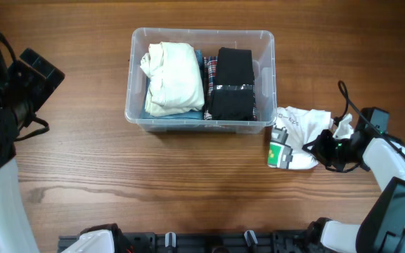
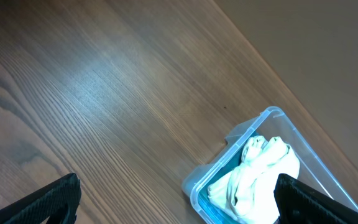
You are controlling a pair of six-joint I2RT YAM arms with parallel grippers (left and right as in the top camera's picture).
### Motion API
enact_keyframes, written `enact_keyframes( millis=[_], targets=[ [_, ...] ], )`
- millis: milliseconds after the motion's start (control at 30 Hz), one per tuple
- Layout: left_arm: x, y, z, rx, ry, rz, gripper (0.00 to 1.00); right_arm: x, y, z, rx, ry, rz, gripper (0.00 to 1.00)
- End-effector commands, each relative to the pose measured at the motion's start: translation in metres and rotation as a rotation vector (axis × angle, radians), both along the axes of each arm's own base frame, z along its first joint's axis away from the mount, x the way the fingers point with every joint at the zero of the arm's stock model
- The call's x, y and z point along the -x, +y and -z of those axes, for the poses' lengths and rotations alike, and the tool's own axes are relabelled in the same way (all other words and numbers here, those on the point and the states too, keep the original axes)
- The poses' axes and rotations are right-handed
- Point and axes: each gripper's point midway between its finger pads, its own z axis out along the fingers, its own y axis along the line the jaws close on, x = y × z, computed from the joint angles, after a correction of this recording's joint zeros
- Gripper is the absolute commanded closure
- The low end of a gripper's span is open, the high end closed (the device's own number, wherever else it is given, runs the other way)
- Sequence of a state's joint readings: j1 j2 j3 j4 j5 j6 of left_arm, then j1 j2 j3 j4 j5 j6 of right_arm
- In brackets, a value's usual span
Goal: Pack container
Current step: 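Place the white T-shirt into the box and press it down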
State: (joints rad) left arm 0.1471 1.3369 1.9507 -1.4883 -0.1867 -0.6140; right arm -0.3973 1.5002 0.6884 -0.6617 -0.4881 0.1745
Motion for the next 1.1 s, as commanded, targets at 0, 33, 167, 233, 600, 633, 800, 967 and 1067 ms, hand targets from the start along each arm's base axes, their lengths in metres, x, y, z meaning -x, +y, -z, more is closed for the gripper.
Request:
enact_keyframes(
  millis=[0, 33, 167, 233, 600, 633, 800, 967, 1067],
  targets=[
    [0.0, 0.003, -0.001, -0.012, 0.0, -0.006, 0.0, -0.038, 0.016, -0.074, -0.097, -0.238, -0.058, 0.95],
    [0.0, 0.003, -0.001, -0.012, 0.0, -0.006, 0.0, -0.043, 0.019, -0.094, -0.116, -0.293, -0.07, 0.96],
    [0.0, 0.003, -0.001, -0.012, 0.0, -0.006, 0.0, -0.057, 0.031, -0.186, -0.168, -0.524, -0.084, 0.96],
    [0.0, 0.003, -0.001, -0.011, 0.0, -0.006, 0.0, -0.057, 0.042, -0.233, -0.207, -0.647, -0.106, 0.96],
    [0.0, 0.003, -0.001, -0.012, 0.0, -0.006, 0.0, -0.107, 0.179, -0.269, -0.255, -0.835, -0.317, 0.96],
    [0.0, 0.003, -0.001, -0.011, 0.0, -0.006, 0.0, -0.112, 0.187, -0.254, -0.23, -0.798, -0.312, 0.96],
    [0.0, 0.003, -0.001, -0.011, 0.0, -0.006, 0.0, -0.142, 0.228, -0.159, -0.205, -0.62, -0.365, 0.96],
    [0.0, 0.003, -0.001, -0.012, 0.0, -0.006, 0.0, -0.153, 0.224, -0.096, -0.183, -0.483, -0.347, 0.7],
    [0.0, 0.003, -0.001, -0.011, 0.0, -0.006, 0.0, -0.158, 0.21, -0.129, -0.159, -0.554, -0.341, 0.66]
  ],
)
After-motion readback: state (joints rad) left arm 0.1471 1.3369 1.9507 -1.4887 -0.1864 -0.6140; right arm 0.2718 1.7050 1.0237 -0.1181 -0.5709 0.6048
